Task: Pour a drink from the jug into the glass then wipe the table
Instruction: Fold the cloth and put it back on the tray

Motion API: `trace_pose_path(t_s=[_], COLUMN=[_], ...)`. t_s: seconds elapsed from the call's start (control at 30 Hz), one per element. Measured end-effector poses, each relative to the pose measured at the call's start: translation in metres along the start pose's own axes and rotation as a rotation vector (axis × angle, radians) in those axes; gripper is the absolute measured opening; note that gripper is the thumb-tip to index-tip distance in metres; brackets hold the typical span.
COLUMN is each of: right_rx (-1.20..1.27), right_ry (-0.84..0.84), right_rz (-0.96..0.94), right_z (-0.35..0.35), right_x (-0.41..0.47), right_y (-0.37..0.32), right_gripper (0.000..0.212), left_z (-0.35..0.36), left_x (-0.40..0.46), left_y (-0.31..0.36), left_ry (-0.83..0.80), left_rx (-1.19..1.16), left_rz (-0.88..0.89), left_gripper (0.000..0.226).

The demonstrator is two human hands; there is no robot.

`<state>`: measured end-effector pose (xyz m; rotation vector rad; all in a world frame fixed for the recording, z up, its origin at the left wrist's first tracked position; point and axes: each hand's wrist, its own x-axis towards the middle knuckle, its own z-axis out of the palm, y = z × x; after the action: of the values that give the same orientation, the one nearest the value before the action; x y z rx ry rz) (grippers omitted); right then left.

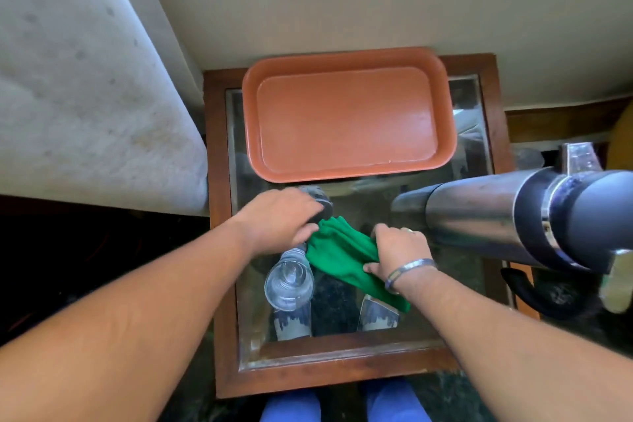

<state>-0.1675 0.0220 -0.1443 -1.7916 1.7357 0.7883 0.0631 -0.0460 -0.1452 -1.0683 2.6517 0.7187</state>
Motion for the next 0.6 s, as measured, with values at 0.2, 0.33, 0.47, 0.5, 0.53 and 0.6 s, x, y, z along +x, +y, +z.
trace_pose_path(t_s=[0.2, 0.33, 0.47, 0.5, 0.53, 0.6], right_rx=[0.052, 0.101, 0.233, 0.255, 0.274, 0.306], right_ry=[-0.144, -0.081, 0.003, 0.023, 0.030, -0.014], right_rz=[-0.113, -0.136, -0.184, -0.199, -0.216, -0.236], right_z=[-0.016, -0.052, -0.123, -0.139, -0.157, -0.183], right_x=[0.007, -0.006, 0.002, 0.009, 0.019, 0.043], right_y=[0.003, 0.012, 0.011, 0.009, 0.009, 0.007], right_gripper=[0.039, 0.028, 0.039, 0.040, 0.040, 0.038], left_z=[0.008, -0.006, -0.070, -0.084, -0.098, -0.114], left_x=[0.056, 0.055, 0.047, 0.047, 0.049, 0.055], left_y=[0.043, 0.044, 0.013, 0.003, -0.008, -0.027], left_ry=[-0.367, -0.326, -0.173, -0.133, -0.104, -0.077], left_rx=[-0.004, -0.337, -0.459, -0.464, -0.477, -0.524], left_rz=[0.058, -0.056, -0.126, -0.141, -0.164, -0.226], left_gripper=[0.057, 0.030, 0.024, 0.024, 0.022, 0.020])
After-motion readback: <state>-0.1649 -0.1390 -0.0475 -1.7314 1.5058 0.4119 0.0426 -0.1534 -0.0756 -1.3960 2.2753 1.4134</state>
